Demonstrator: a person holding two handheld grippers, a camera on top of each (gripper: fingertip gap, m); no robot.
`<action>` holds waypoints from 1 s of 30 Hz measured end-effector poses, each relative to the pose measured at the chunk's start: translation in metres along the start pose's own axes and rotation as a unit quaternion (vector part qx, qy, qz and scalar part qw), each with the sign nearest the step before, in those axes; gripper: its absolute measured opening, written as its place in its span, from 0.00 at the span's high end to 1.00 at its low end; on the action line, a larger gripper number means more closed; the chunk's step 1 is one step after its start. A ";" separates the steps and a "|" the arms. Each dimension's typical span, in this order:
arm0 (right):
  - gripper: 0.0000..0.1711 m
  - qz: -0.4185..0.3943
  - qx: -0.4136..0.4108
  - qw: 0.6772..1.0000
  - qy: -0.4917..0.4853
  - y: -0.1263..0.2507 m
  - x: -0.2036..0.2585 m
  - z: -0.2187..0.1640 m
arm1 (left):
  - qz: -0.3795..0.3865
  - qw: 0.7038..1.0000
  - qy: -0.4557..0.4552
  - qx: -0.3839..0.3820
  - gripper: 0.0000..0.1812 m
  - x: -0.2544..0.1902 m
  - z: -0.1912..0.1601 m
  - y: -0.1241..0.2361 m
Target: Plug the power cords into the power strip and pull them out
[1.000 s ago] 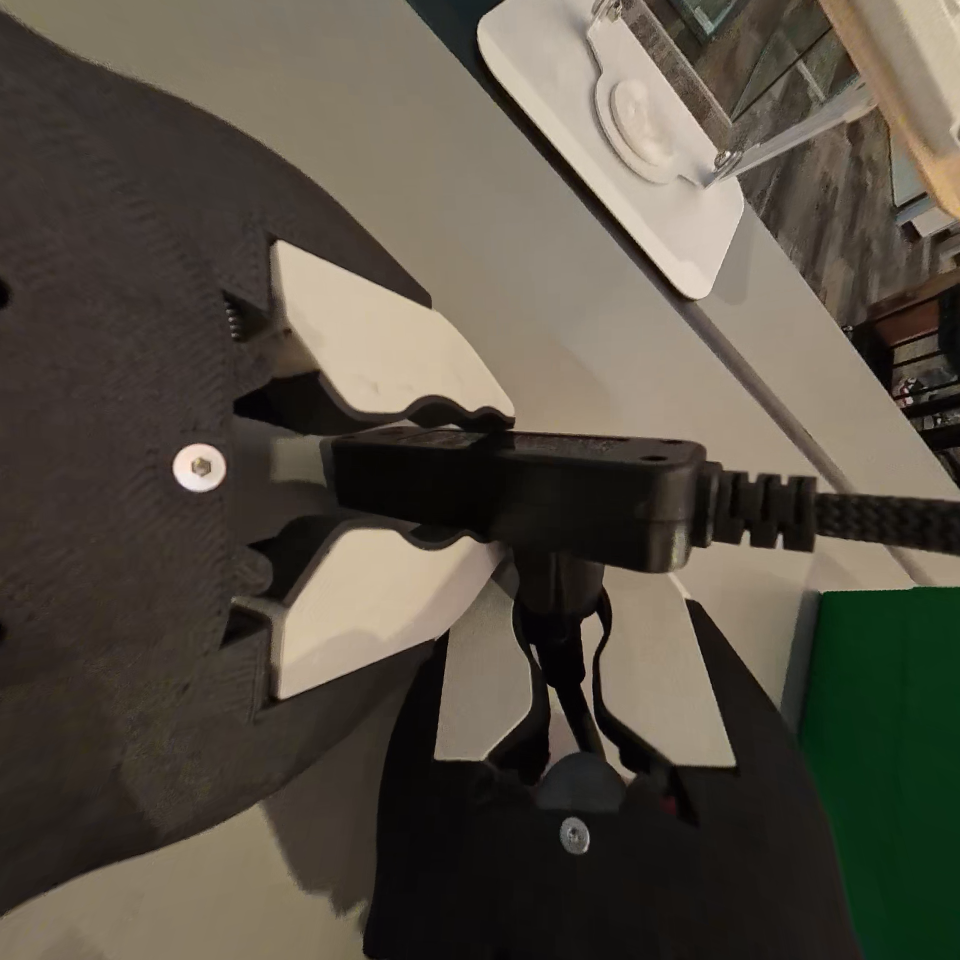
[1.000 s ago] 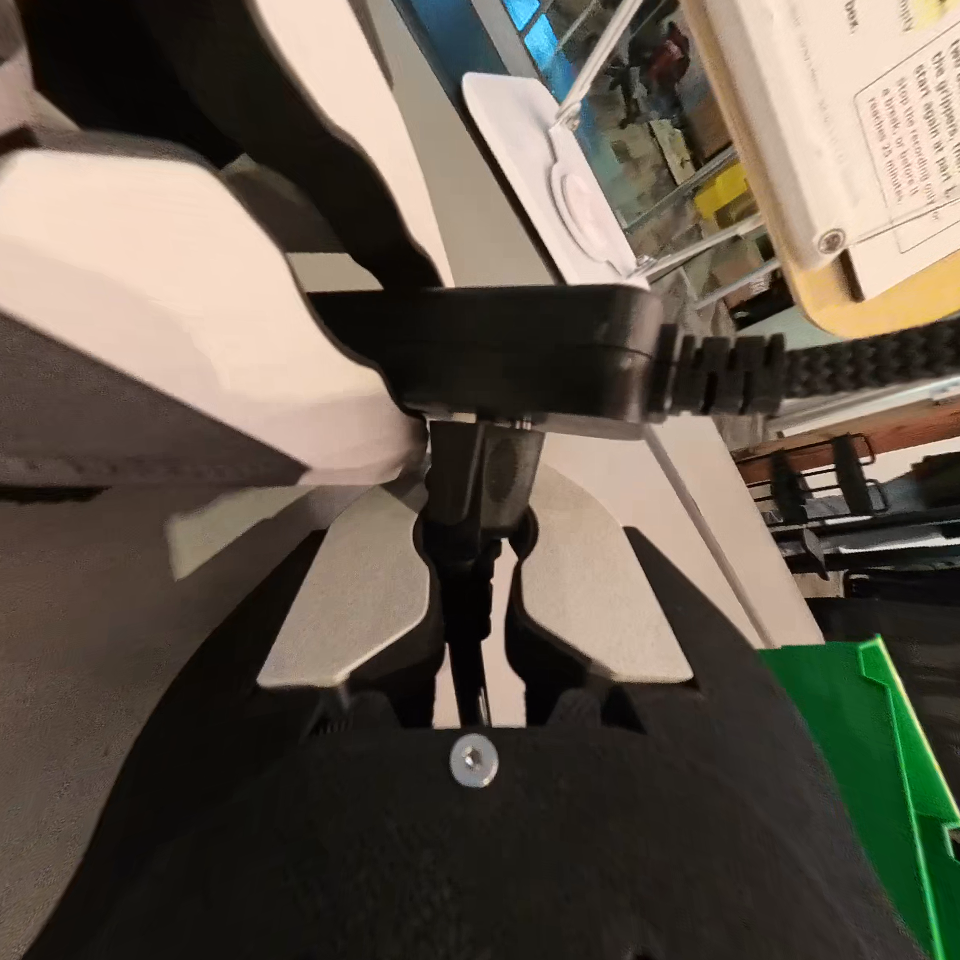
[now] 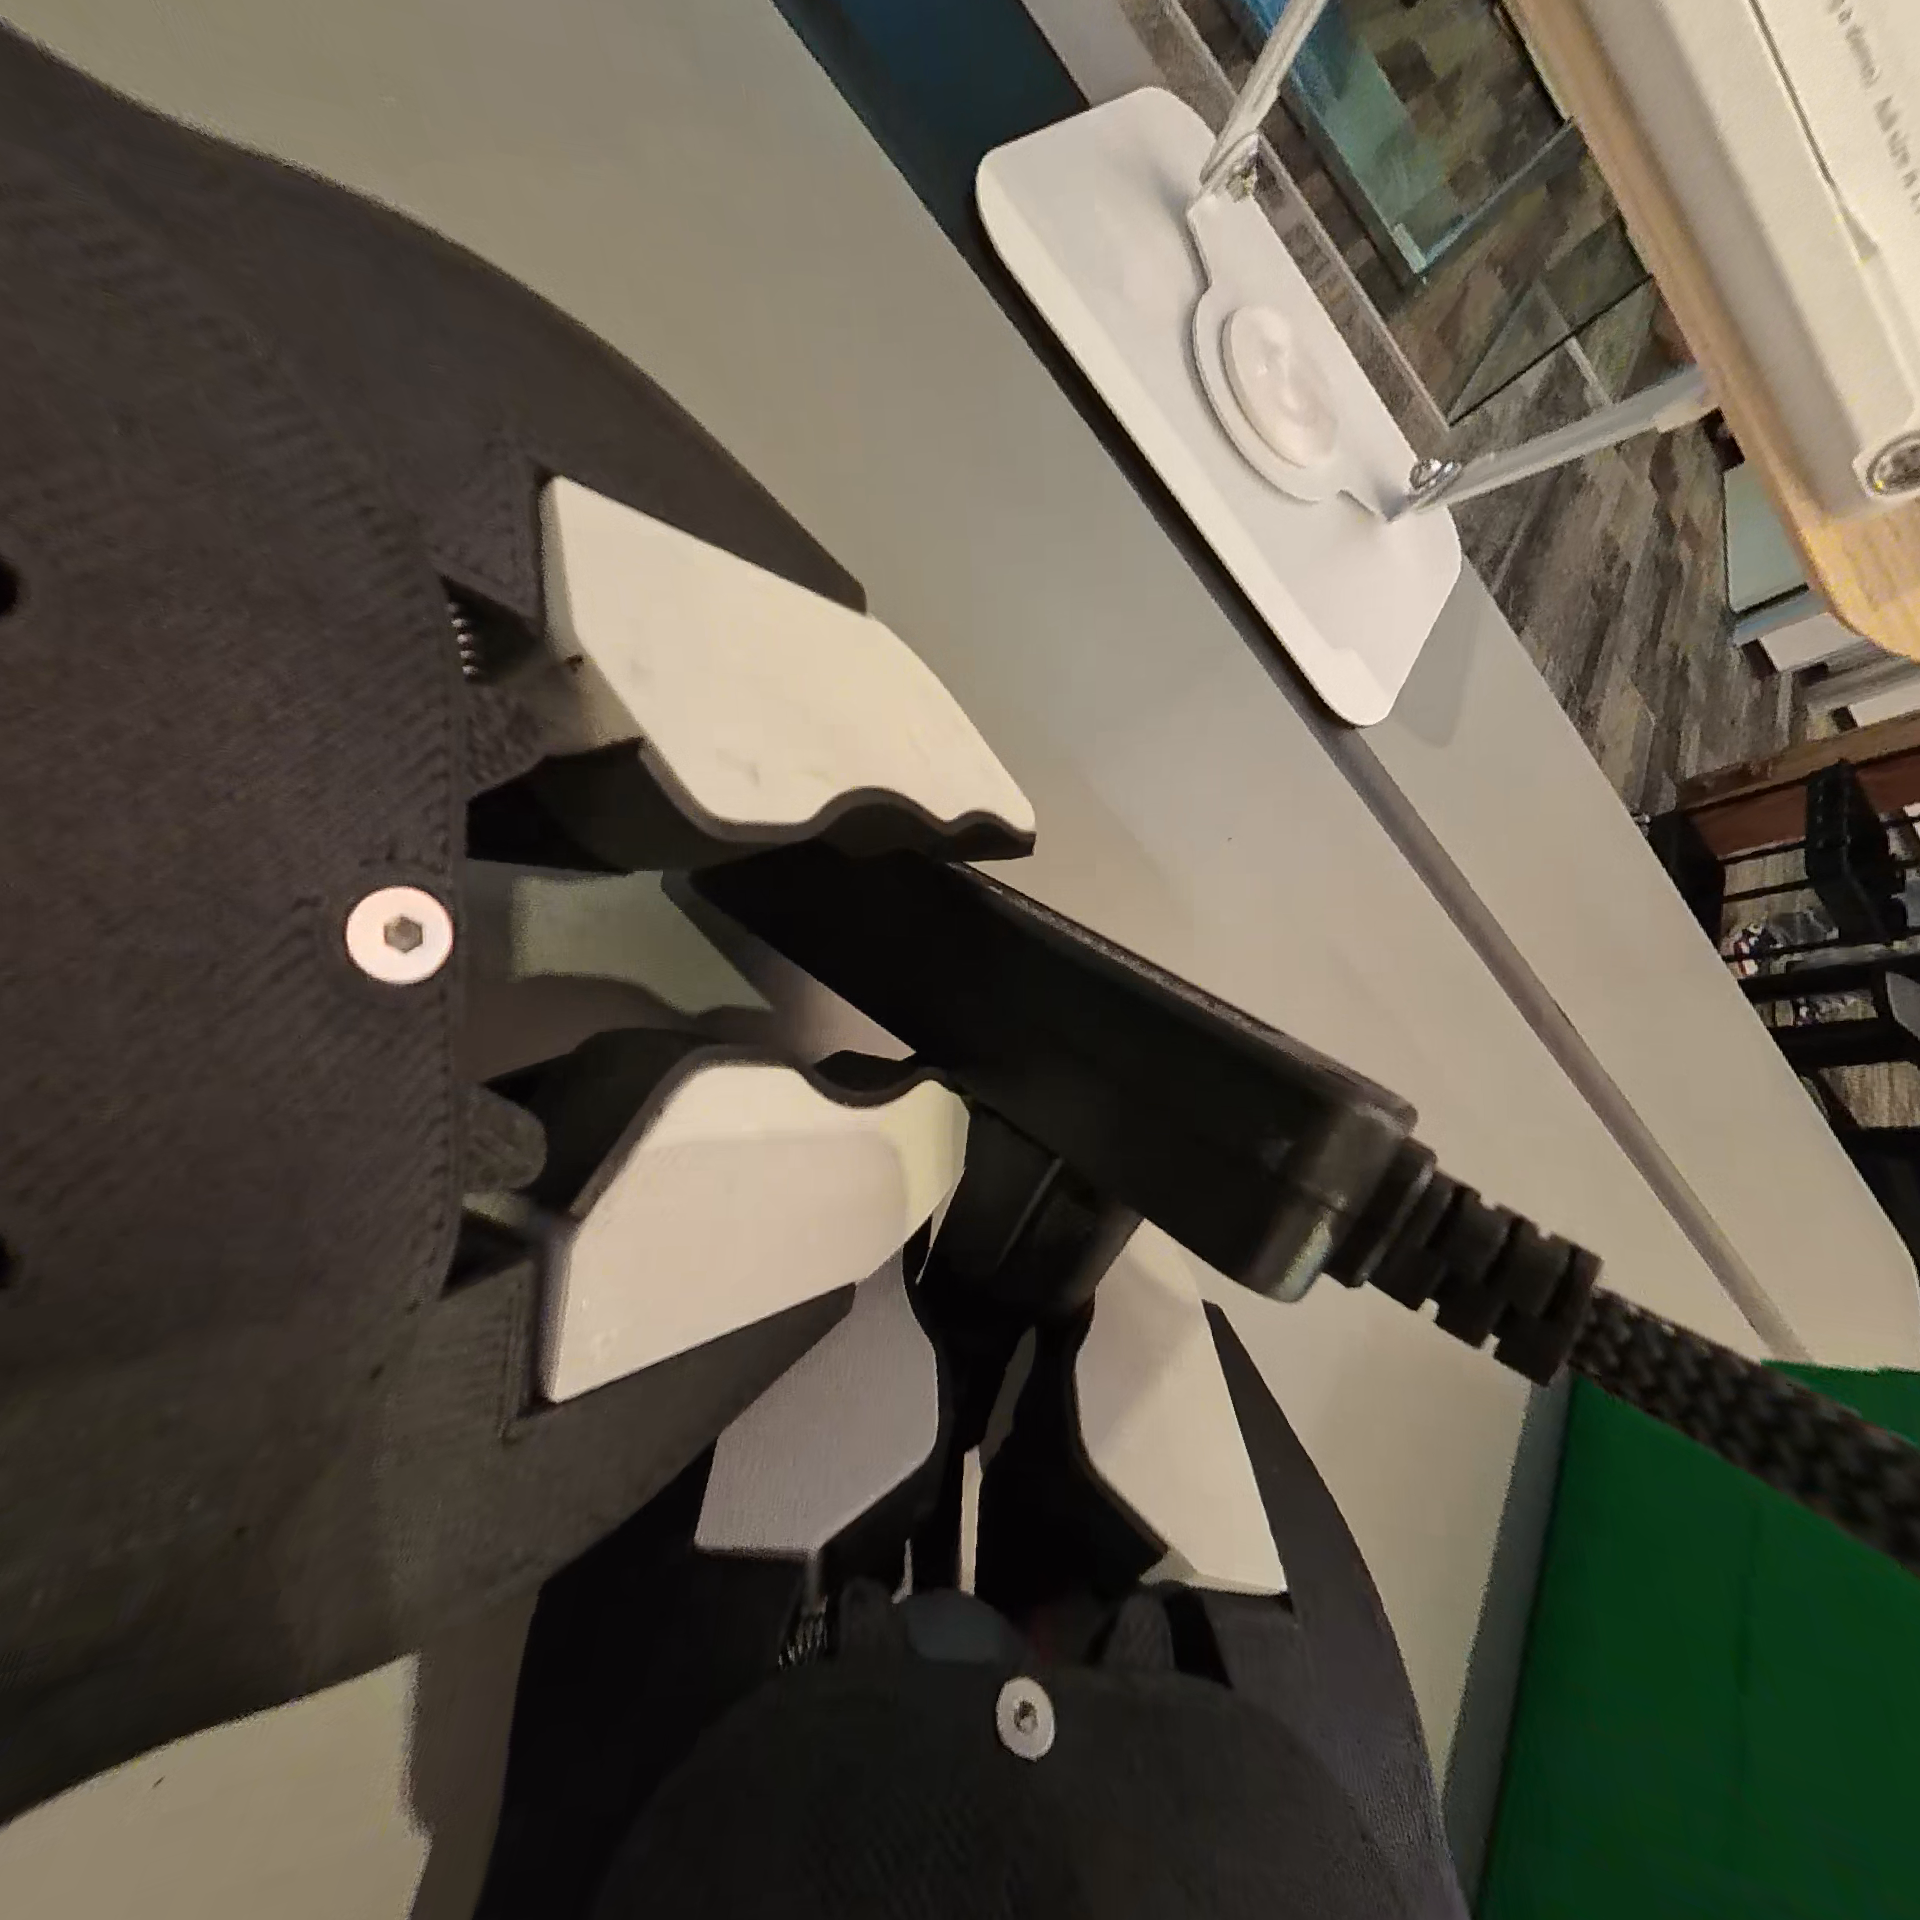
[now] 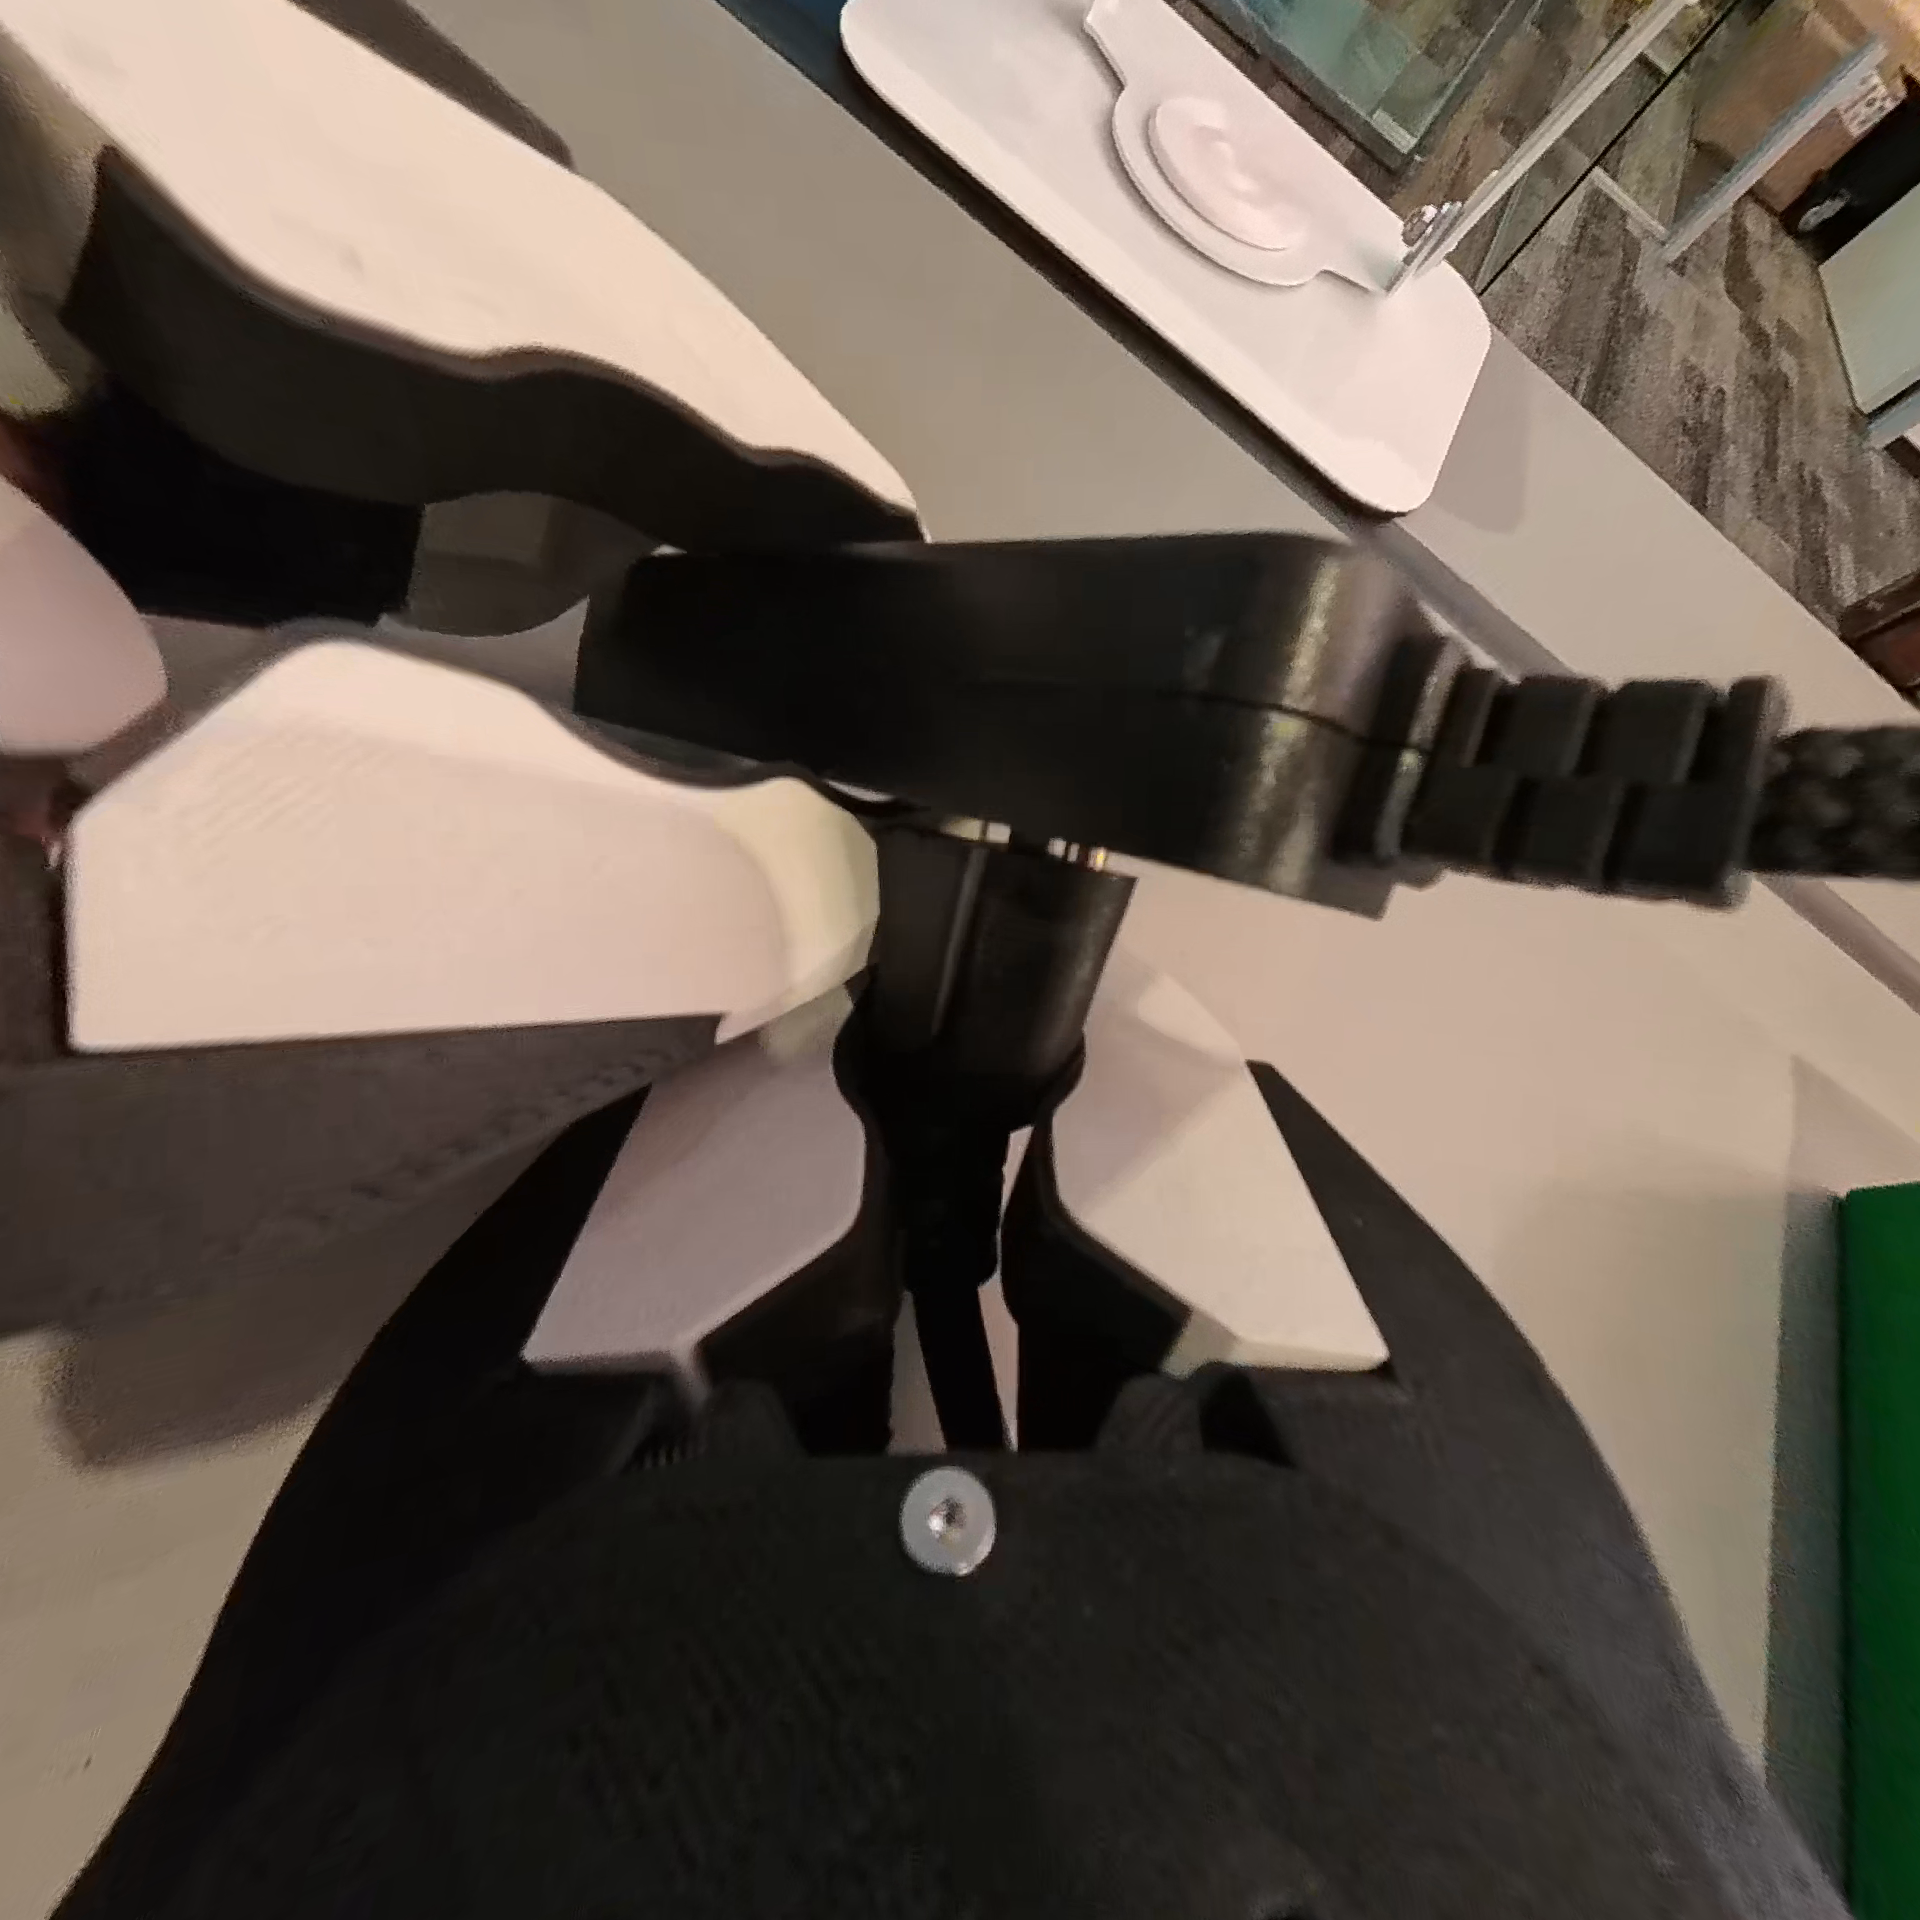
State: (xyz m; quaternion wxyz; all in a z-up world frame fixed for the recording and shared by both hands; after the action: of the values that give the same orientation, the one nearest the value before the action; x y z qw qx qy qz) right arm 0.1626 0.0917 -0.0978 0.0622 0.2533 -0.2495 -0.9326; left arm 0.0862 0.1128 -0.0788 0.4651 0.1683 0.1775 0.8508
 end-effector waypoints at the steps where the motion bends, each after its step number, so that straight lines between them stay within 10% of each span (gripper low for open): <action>1: 0.88 -0.002 -0.002 1.000 0.001 0.002 0.000 -0.001 | 0.000 1.000 -0.006 -0.004 0.81 -0.001 0.000 0.001; 24: 0.88 0.010 -0.003 0.996 -0.094 0.023 -0.006 0.026 | 0.043 0.994 0.026 -0.094 0.79 0.002 0.016 0.026; 30: 0.88 0.027 -0.021 0.999 0.027 0.026 -0.032 0.001 | -0.132 0.983 0.094 -0.082 0.71 -0.006 0.017 0.019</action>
State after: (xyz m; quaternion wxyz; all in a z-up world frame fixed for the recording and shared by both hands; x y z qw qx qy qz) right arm 0.1897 0.0773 -0.0705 0.0992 0.2703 -0.2346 -0.9285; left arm 0.0826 0.1007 -0.0562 0.5671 0.0241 0.1709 0.8053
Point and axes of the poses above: each gripper's, where its closed fingertips meet, y back along the fingers, z out of its top, x = y × z across the jaws, the point moved 8 cm from there along y, back along the fingers, and after that the axes turned 11 degrees about -z, right-handed, at the moved point
